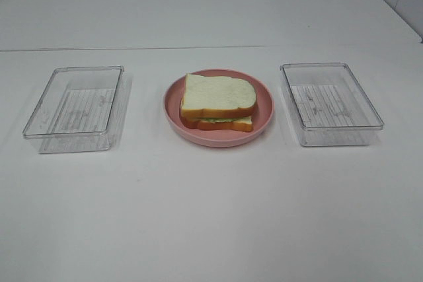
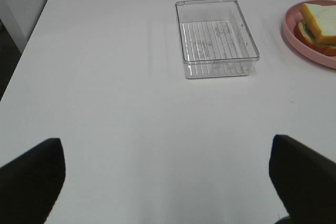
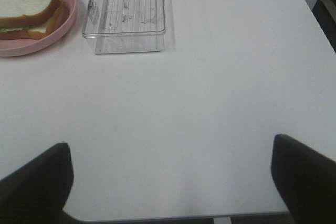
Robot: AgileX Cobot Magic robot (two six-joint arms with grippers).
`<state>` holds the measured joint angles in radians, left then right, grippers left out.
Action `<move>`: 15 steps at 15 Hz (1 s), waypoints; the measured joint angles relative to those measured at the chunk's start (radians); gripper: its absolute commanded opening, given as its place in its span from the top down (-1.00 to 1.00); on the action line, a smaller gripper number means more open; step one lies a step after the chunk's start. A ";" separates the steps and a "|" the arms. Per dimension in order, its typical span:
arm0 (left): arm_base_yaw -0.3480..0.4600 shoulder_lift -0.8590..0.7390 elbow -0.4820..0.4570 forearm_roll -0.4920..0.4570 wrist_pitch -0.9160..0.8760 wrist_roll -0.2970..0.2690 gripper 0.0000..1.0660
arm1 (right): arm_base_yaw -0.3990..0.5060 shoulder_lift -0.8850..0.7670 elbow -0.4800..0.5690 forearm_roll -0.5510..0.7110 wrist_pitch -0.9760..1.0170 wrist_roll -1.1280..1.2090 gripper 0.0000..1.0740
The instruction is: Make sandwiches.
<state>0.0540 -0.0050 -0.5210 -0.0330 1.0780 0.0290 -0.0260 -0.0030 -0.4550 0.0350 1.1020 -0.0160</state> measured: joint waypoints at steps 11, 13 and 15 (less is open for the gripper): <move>-0.092 0.000 0.000 0.001 0.000 0.000 -0.83 | 0.000 0.000 0.000 -0.002 0.000 -0.001 -0.84; -0.090 0.000 0.000 0.001 0.000 0.000 -0.83 | 0.000 0.000 0.000 -0.002 0.000 -0.001 -0.84; -0.058 0.000 0.000 0.001 0.000 0.000 -0.83 | 0.000 0.000 0.000 -0.002 0.000 -0.001 -0.84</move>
<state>-0.0040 -0.0050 -0.5210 -0.0320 1.0780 0.0290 -0.0260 -0.0030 -0.4550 0.0330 1.1020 -0.0170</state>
